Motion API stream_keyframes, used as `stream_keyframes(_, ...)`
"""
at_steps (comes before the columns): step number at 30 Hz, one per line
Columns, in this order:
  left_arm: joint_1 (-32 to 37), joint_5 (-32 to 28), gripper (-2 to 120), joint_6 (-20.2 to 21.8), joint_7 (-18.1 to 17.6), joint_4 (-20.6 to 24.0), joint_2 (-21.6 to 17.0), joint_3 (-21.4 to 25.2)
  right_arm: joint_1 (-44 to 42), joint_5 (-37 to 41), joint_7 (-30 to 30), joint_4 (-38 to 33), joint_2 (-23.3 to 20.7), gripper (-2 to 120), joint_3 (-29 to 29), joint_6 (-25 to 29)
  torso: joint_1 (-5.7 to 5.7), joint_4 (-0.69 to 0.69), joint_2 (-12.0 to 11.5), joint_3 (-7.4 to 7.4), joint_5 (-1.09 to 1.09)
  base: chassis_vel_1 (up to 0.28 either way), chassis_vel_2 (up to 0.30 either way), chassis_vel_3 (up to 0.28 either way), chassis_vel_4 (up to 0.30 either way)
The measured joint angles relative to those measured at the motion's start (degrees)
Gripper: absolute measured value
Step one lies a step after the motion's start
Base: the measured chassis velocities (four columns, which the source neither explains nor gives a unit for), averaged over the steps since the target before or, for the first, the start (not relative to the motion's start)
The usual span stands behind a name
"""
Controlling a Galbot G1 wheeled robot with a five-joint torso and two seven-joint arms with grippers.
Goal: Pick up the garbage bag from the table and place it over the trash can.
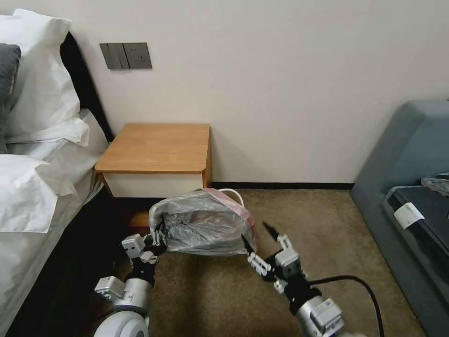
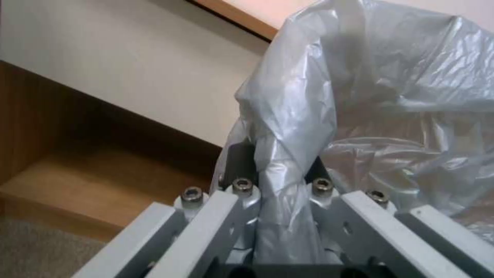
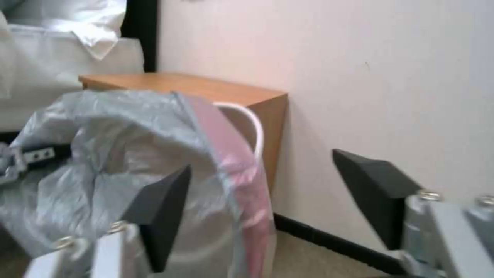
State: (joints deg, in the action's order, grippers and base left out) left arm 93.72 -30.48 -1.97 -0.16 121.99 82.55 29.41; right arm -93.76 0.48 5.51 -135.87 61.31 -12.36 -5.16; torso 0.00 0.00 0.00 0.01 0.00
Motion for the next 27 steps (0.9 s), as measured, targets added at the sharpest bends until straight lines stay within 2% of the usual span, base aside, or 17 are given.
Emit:
stream_keyframes(1,0.0,0.2,3,-0.1,0.1,0.0,0.0,-0.1,0.9,1.8,0.0,0.8,-0.4,86,0.0,0.0,0.0,0.0,0.0,0.0,0.0,0.0,0.0,0.0,0.0)
stream_keyframes(5,0.1,0.4,3,-0.3,0.3,0.0,0.1,-0.2,3.0,3.8,-0.2,2.8,-1.1,97,0.3,-0.9,0.0,0.0,0.0,0.0,0.0,0.0,0.0,0.0,0.0)
stream_keyframes(10,0.3,0.5,3,-0.4,0.4,0.2,0.1,-0.3,4.7,4.5,-0.2,3.8,-1.0,100,0.7,-1.4,0.0,0.0,0.0,0.0,0.0,0.0,0.0,0.0,0.0)
stream_keyframes(12,0.4,0.5,3,-0.4,0.5,0.2,0.1,-0.3,5.2,4.7,-0.2,4.1,-1.1,97,0.7,-1.5,0.0,0.0,0.0,0.0,0.0,0.0,0.0,0.0,0.0)
stream_keyframes(15,0.6,0.8,3,-0.6,0.5,0.2,0.4,-0.5,5.9,5.2,-0.2,4.5,-1.4,84,0.8,-1.6,0.0,0.0,0.0,0.0,0.0,0.0,0.0,0.0,0.0)
stream_keyframes(16,0.6,0.8,3,-0.6,0.5,0.2,0.4,-0.5,5.9,5.2,-0.2,4.5,-1.4,84,0.8,-1.6,0.0,0.0,0.0,0.0,0.0,0.0,0.0,0.0,0.0)
stream_keyframes(19,0.8,1.1,3,-0.6,0.6,0.2,0.6,-0.7,6.2,5.3,-0.3,5.0,-1.4,69,1.0,-1.7,0.0,0.0,0.0,0.0,-0.01,0.0,0.0,0.0,0.0)
stream_keyframes(20,0.8,1.1,3,-0.6,0.6,0.2,0.6,-0.7,6.2,5.3,-0.3,5.0,-1.4,69,1.0,-1.7,0.0,0.0,0.0,0.0,-0.01,0.0,0.0,0.0,0.0)
stream_keyframes(24,0.7,1.1,3,-0.7,0.6,0.1,0.6,-0.7,6.4,5.3,-0.3,5.2,-1.2,49,1.2,-1.7,0.0,0.0,0.0,-0.01,-0.01,0.0,0.0,0.0,0.0)
stream_keyframes(25,0.7,1.1,3,-0.7,0.6,0.1,0.6,-0.7,6.4,5.3,-0.3,5.2,-1.2,49,1.2,-1.7,0.0,0.0,0.0,-0.01,-0.01,0.0,0.0,0.0,0.0)
stream_keyframes(27,0.7,1.2,3,-0.7,0.6,0.0,0.6,-0.7,6.5,5.3,-0.3,5.4,-1.2,41,1.3,-1.7,0.0,0.0,0.0,-0.01,0.0,0.0,0.0,0.0,0.0)
